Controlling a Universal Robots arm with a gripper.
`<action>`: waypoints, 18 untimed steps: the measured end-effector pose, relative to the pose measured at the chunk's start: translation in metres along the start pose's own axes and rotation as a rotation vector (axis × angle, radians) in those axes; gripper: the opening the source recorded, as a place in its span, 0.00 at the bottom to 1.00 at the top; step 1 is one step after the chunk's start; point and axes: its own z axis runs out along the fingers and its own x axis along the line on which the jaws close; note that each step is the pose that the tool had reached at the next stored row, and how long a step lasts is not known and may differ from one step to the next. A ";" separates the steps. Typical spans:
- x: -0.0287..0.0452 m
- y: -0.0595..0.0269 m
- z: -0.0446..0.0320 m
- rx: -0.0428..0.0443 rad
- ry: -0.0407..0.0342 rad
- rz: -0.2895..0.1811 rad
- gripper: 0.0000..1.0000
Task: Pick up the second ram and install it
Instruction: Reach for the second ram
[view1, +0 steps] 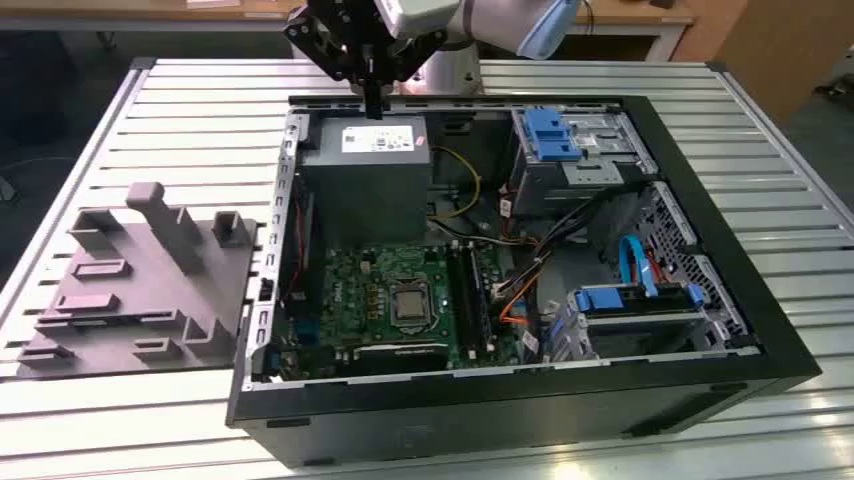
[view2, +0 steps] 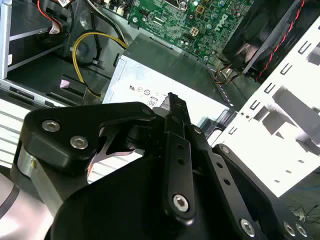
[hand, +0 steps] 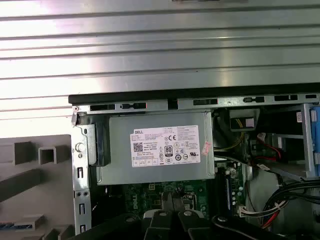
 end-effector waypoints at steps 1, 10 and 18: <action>0.0000 0.0000 0.0000 0.0000 0.0000 0.000 0.10; 0.0032 -0.0003 -0.0001 0.0000 0.0000 0.000 0.10; 0.0097 -0.0007 -0.0002 0.0000 0.0000 0.000 0.10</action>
